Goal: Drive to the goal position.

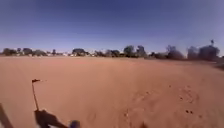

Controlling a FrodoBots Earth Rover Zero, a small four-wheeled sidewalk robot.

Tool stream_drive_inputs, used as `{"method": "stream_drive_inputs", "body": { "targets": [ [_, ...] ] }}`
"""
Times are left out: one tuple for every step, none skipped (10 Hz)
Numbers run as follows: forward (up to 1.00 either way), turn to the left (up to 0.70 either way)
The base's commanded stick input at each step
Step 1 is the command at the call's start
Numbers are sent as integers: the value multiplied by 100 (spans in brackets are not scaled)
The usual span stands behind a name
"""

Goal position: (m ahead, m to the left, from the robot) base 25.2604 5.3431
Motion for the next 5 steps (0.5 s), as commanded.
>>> {"method": "stream_drive_inputs", "body": {
  "targets": [
    [70,0],
    [70,0],
    [70,0],
    [70,0],
    [70,0]
  ]
}}
